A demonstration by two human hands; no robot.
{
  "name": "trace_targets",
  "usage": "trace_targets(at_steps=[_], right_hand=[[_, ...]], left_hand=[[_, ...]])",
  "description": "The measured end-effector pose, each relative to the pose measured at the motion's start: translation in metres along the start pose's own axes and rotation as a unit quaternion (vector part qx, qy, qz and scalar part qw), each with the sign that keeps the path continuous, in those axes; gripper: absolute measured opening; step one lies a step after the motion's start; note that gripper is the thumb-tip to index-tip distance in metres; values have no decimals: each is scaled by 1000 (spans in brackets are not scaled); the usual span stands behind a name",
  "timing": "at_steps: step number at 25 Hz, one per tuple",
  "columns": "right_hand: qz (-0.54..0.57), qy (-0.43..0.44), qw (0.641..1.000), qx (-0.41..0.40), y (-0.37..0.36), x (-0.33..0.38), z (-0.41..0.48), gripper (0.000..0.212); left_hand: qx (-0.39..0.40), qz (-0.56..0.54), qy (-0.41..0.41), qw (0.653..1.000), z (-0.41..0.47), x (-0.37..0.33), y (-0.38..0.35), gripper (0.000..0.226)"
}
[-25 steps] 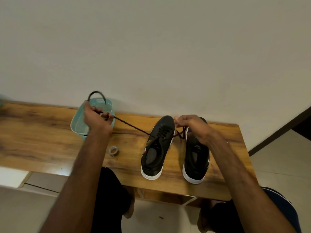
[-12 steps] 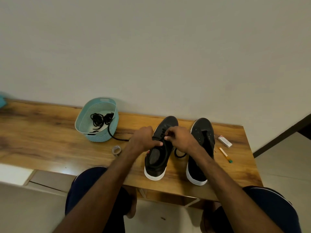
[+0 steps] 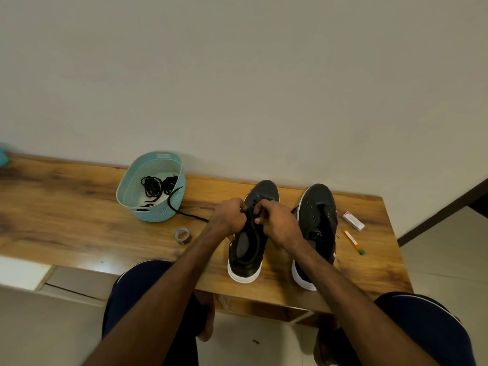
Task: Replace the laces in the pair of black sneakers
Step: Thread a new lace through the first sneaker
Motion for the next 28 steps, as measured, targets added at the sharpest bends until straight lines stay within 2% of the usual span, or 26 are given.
trace_targets(at_steps=[3,6,8,10,11,14,15,17,18,20,21,22,23,25,27,28], right_hand=[[75,-2,997,-27,-5,-3,0,19],[34,0,998,-56,-12,-6,2,18],[34,-16,999,-31,-11,-4,3,18],[69,-54,996,36,-10,-3,3,16],[78,-66,991,82,-11,-3,4,21],[105,-71,969,213,-2,2,-3,76],[107,-53,965,233,6,3,-4,80],[132,28,966,220,25,11,-10,57],[174,52,967,179,35,14,-12,48],[322,15,939,122,45,10,-15,41],[392,-25,909,138,44,8,-16,42],[409,-56,893,177,40,8,-19,44],[367,-72,903,209,37,7,-21,45],[236,-46,946,218,41,7,-24,38],[246,1,946,212,56,9,-26,30],[289,21,929,232,64,7,-28,28]], left_hand=[[4,0,-15,1000,2,3,-1,28],[7,5,-26,1000,2,4,0,27],[9,36,-37,999,1,1,-2,24],[1,110,-59,992,0,-1,0,22],[-10,143,-69,987,0,0,3,22],[-39,174,-71,981,3,11,8,24],[-45,173,-67,982,3,15,9,24],[-57,158,-58,984,3,18,10,23],[-63,140,-50,987,3,17,10,25],[-67,97,-33,992,2,13,10,32],[-67,86,-28,994,2,11,8,35],[-68,83,-26,994,2,9,7,38],[-69,81,-24,994,2,7,5,39],[-72,88,-20,993,3,5,2,38],[-73,109,-16,991,3,5,2,28],[-81,120,-13,989,3,7,5,21]])
Point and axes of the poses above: each hand's wrist, its own z-axis towards the middle knuckle, its own y-axis out of the back of the hand, x = y × z, the point moved 3 cm from there along z, towards the middle knuckle, and after that the axes turned 5 degrees about -y, right-handed, at the moved point
